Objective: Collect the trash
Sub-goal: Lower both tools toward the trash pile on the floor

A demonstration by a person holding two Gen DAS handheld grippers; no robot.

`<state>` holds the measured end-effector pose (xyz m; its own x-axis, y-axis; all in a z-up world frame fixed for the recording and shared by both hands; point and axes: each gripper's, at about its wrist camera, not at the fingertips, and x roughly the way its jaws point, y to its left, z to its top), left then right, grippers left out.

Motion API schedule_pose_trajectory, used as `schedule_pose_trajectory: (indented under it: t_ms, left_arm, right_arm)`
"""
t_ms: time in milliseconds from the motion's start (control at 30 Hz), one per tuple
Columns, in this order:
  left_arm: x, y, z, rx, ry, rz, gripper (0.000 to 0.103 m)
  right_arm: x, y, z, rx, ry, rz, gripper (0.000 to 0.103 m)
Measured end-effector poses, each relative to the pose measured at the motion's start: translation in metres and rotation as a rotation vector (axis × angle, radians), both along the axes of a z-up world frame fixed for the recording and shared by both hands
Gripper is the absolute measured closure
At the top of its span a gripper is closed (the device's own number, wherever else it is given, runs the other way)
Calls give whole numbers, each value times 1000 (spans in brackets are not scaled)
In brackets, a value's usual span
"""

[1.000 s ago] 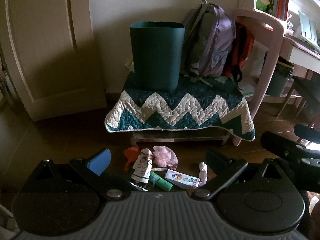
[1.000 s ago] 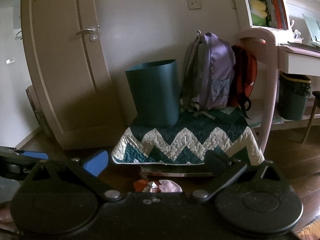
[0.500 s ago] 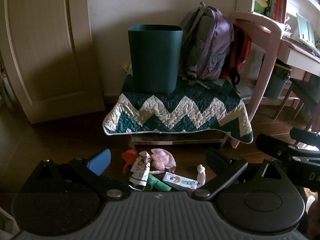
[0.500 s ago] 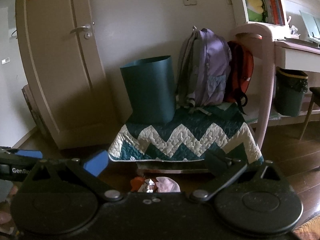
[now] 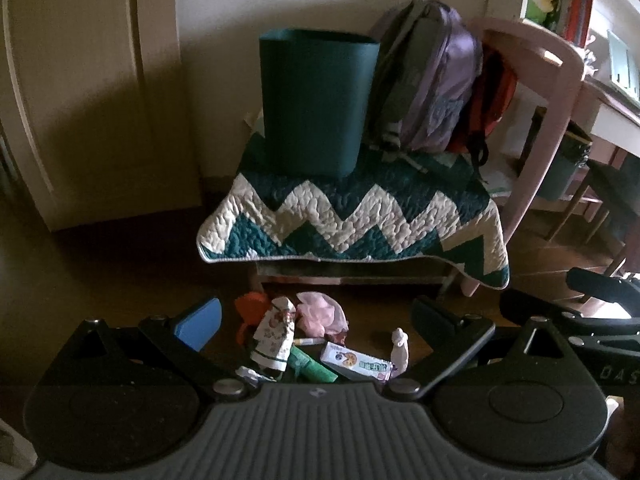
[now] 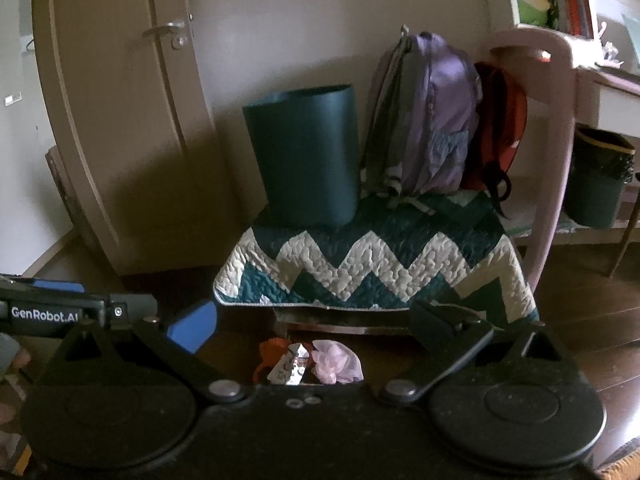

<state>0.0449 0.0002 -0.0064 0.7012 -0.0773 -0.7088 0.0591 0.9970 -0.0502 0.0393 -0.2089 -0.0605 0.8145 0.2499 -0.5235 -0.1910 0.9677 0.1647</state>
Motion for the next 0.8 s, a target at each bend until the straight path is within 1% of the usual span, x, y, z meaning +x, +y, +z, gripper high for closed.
schedule_pose_trajectory:
  t_ms: [200,367,467,600,667,733,800]
  left_arm:
    - [42,8,-24,-20,73,15,1]
    - [90,21,-52,13,154,32,1]
    - [125,34,-71,16,217,51,1]
    - [167,52,-98,45,287,92,1]
    - [185,58,-112,45,323,91,1]
    - [203,61,-127,52,353,68,1]
    - [217,59,-142,65,377,23,1]
  right_arm:
    - [37,8,-17,2,55,57,2]
    - [77,9,-38,-39,91,69,2]
    - [103,4,-56,-41,127,72,4]
    - [136,4,-82,-57,185,109,4]
    - [150,6,-95,-69,208,136,4]
    - [164,10,-110,-88,228,182,4]
    - [176,13,-124,-103,249,219,4]
